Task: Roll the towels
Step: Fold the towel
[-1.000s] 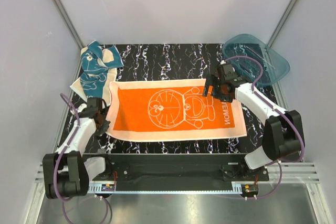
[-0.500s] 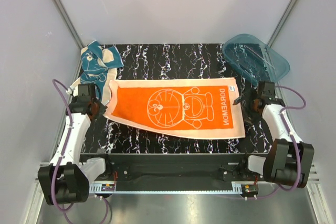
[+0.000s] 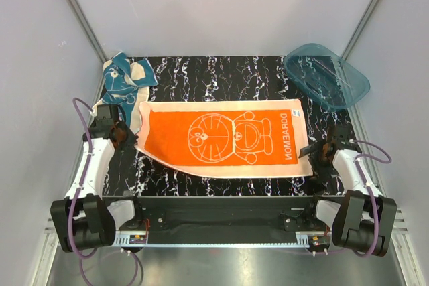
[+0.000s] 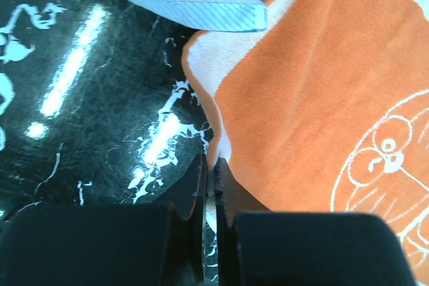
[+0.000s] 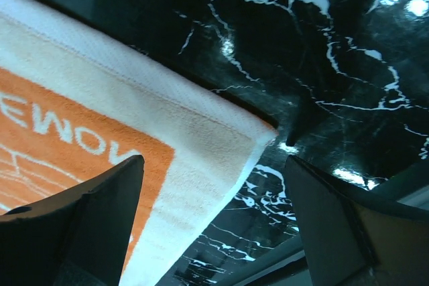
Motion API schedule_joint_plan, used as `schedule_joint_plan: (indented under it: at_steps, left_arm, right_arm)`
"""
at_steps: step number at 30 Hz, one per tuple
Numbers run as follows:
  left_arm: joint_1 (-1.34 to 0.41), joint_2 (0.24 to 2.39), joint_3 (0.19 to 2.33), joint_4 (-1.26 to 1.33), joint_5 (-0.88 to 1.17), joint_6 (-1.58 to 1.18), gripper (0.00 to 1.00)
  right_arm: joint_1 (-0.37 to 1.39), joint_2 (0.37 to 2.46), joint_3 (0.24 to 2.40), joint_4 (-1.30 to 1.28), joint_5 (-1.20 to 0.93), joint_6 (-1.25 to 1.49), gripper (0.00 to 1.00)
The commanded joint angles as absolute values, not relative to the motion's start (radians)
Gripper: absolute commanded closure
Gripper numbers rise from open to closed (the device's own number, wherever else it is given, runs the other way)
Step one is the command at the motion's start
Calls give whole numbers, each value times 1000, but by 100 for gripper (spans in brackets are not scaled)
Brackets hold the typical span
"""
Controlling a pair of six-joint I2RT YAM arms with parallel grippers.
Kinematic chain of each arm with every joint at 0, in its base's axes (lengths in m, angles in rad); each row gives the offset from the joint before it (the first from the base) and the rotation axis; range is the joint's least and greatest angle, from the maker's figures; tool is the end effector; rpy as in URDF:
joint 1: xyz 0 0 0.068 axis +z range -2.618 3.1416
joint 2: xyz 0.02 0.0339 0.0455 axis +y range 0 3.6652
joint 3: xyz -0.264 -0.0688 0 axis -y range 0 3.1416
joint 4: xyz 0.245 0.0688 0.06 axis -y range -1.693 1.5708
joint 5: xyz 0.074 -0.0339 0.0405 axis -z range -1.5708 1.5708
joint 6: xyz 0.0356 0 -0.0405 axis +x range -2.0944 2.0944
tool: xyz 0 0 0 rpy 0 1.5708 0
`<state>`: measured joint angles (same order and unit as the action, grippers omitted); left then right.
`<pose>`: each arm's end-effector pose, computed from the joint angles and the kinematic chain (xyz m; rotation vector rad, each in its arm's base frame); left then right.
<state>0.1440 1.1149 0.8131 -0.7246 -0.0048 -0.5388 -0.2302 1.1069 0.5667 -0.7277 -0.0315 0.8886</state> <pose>0.2101 0.0306 0.2412 -0.8733 2.4527 -0.1364 0.1712 -0.0390 0.1705 1.5116 2.4272 0.1837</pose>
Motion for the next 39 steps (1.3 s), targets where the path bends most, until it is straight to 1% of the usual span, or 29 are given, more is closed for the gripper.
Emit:
schedule_joint_plan:
  at_steps: [1, 5, 8, 9, 10, 11, 13, 15, 20, 23, 27, 28, 30, 31, 32, 39]
  left_arm:
    - [156, 1118, 850, -670, 78, -512, 99]
    - [161, 1111, 850, -672, 77, -512, 99]
    - [164, 1106, 850, -673, 75, -512, 99]
    - [164, 1106, 850, -675, 75, -512, 99]
    - [166, 1106, 850, -673, 75, -511, 100]
    - [164, 1109, 850, -673, 75, -512, 100]
    - [166, 1112, 850, -672, 80, -512, 100]
    - [166, 1114, 850, -670, 81, -512, 100]
    - [166, 1108, 848, -676, 71, -511, 100]
    - [166, 1103, 848, -681, 58, -511, 100]
    - [167, 1101, 848, -686, 43, -509, 100]
    - [166, 1098, 848, -684, 41, -511, 100]
    - [167, 1097, 850, -686, 38, -512, 100]
    - [166, 1095, 850, -686, 35, -511, 100]
    - [167, 1094, 848, -686, 34, -512, 100]
    - [164, 1088, 848, -690, 26, -512, 100]
  right_arm:
    - [-232, 1118, 568, -747, 49, 914, 7]
    - [-232, 1195, 594, -732, 78, 910, 8]
    - [-232, 1206, 612, -752, 135, 926, 11]
    - [-232, 1197, 609, -752, 143, 931, 13]
    - [-230, 1174, 604, -746, 149, 934, 18]
    - [-232, 1163, 600, -744, 162, 943, 30]
    - [-232, 1146, 598, -733, 170, 945, 41]
    - [-232, 1150, 600, -723, 172, 936, 56]
    - [-232, 1201, 574, -641, 102, 923, 66]
    - [-232, 1229, 537, -588, 57, 920, 74]
    - [-232, 1201, 528, -580, 23, 910, 76]
    - [-232, 1189, 529, -581, 20, 907, 78]
    - [-232, 1161, 532, -591, 8, 900, 90]
    - [-232, 1131, 534, -600, 3, 896, 98]
    - [-232, 1117, 540, -609, 3, 882, 100]
    - [-232, 947, 583, -704, -26, 844, 100]
